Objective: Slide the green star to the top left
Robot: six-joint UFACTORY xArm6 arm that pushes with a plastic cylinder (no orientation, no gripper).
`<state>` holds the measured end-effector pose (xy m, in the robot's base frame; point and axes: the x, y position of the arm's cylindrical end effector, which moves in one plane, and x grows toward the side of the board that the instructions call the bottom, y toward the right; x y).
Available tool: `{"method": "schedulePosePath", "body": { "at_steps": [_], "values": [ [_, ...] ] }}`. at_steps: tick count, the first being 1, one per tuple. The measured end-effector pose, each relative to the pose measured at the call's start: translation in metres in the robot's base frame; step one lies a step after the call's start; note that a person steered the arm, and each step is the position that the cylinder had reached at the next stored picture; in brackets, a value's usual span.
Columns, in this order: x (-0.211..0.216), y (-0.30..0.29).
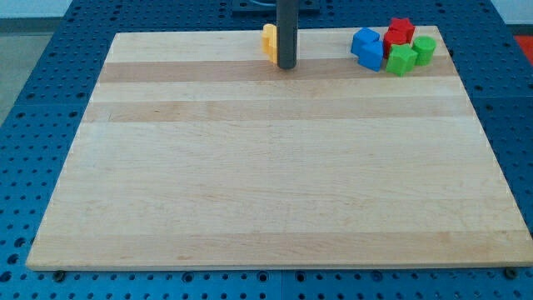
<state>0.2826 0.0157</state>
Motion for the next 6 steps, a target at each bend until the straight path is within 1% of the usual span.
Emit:
{"method": "schedulePosePath", "body": {
  "at_steps": [1, 2, 3, 4, 5, 6],
  "values": [
    [0.0, 0.0],
    [0.028, 0.007],
    [0.071, 0.039],
    [0.086, 0.119],
    [0.079, 0.187],
    [0.048, 0.231]
  ]
}}
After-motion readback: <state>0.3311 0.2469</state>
